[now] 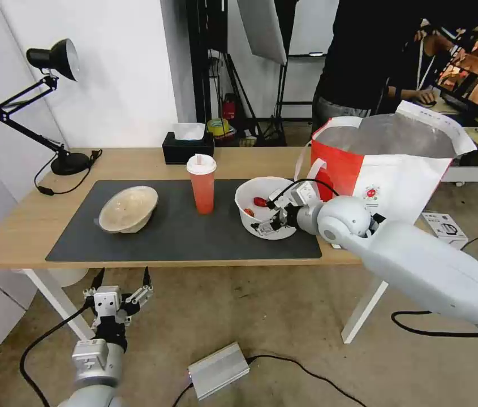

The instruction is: Pick up the trash from the table and place it into the takeout bag.

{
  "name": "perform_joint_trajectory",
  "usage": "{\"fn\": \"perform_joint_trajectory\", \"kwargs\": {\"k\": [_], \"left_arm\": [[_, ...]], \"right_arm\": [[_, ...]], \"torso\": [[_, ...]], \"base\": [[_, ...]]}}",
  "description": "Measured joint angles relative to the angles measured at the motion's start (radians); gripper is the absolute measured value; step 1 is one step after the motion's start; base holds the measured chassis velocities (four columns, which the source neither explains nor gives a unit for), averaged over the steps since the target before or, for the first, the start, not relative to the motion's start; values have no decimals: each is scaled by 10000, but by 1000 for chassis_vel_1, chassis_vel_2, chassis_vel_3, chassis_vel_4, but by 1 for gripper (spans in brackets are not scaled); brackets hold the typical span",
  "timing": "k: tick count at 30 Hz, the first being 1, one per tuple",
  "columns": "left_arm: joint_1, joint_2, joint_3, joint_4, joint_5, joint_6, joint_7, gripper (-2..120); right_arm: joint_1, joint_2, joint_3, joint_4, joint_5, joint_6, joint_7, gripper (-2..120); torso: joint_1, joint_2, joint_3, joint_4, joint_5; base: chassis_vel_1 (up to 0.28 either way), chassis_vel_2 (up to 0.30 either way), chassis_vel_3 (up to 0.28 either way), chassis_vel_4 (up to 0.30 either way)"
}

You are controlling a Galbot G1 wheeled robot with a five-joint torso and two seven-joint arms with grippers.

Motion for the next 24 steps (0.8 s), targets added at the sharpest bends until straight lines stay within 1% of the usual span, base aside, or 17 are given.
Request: {"fn": "perform_joint_trajectory", "kwargs": {"k": [4,5,9,10,13,14,15,16,17,18,19,20,21,22,23,24], "left_arm": [[6,-13,10,-6,1,-4,0,100],[6,-13,10,-6,1,-4,0,100],[25,-29,14,-46,5,-5,0,100],[25,-29,14,-46,5,-5,0,100],[57,-49,16,-70,9,-6,0,100],[64,-53,15,-76,9,-6,-1,100],[64,-53,15,-76,9,-6,-1,100],[72,-57,15,-83,10,-10,0,100],[79,-63,14,-89,11,-14,-1,100],[87,-70,12,-94,12,-18,-2,100],[91,-77,11,-98,13,-20,-3,100],[91,-77,11,-98,13,-20,-3,100],[91,-83,10,-102,14,-22,-4,100],[91,-83,10,-102,14,-22,-4,100],[92,-95,10,-105,15,-26,-7,100],[93,-106,12,-105,17,-29,-8,100]], "right_arm": [[-16,47,-58,12,3,2,29,67],[-16,47,-58,12,3,2,29,67],[-42,174,-98,-72,7,3,59,48],[-42,174,-98,-72,7,3,59,48],[-72,242,-123,-92,7,7,87,37],[-79,256,-130,-93,8,8,90,34],[-79,256,-130,-93,8,8,90,34],[-87,273,-138,-94,9,9,96,30],[-98,299,-149,-99,11,10,108,22],[-105,334,-161,-121,15,12,115,18],[-107,355,-163,-138,20,12,122,14],[-107,355,-163,-138,20,12,122,14],[-110,372,-166,-153,25,13,126,9],[-110,372,-166,-153,25,13,126,9],[-119,400,-167,-171,30,12,135,0],[-130,411,-166,-177,26,13,158,0]], "torso": [[0,0,0,0,0],[0,0,0,0,0],[0,1,0,0,0],[0,1,0,0,0],[0,1,-1,0,-1],[-1,1,-1,-1,-1],[-1,1,-1,-1,-1],[-1,1,-1,0,-1],[-1,1,-1,-1,-1],[-1,1,-1,0,-1],[0,1,-1,0,-1],[0,1,-1,0,-1],[0,1,-1,1,-1],[0,1,-1,1,-1],[0,1,-1,1,0],[-1,1,-1,-1,-2]], "base": [[0,0,0,0],[0,0,0,0],[0,0,0,0],[0,0,0,0],[0,0,0,0],[0,0,0,0],[0,0,0,0],[0,0,0,0],[0,0,0,0],[0,0,0,0],[0,0,0,0],[0,0,0,0],[0,0,0,0],[0,0,0,0],[0,0,0,0],[0,0,0,0]]}}
